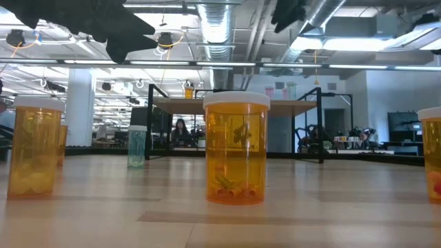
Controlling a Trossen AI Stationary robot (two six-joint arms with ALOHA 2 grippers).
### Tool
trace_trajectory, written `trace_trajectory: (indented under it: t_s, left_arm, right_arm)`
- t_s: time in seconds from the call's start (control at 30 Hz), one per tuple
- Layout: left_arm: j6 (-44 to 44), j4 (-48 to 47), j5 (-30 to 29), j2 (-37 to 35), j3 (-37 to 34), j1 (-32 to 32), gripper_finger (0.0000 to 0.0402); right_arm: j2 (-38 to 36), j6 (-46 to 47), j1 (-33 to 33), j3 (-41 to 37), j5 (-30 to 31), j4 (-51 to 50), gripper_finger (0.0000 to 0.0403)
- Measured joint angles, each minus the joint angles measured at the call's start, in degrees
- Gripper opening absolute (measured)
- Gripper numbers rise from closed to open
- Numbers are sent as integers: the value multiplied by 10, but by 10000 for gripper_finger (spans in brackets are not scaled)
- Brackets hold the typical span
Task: Pick and place medicine bottles onto shelf by color
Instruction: Put the pink pill bottle on the shelf
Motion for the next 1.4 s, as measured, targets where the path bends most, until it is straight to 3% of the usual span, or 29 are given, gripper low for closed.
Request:
trace_trajectory:
  t_s: [0.17, 0.47, 0.83, 1.1, 1.4]
  left_arm:
    - [-2, 4, 0, 0, 0, 0, 171]
    - [-2, 9, -1, 0, 0, 0, 171]
    - [-2, 9, -2, 0, 0, 0, 171]
    - [-2, 9, -2, 0, 0, 0, 171]
    - [-2, 14, -2, 0, 0, 0, 171]
  right_arm:
    - [-66, 22, 81, -115, 46, 65, 249]
    - [-176, 66, 197, -367, 57, 277, 249]
    - [-221, 117, 304, -595, 76, 568, 249]
    - [-174, 112, 365, -676, 76, 771, 249]
    - [-77, 97, 384, -677, 78, 844, 249]
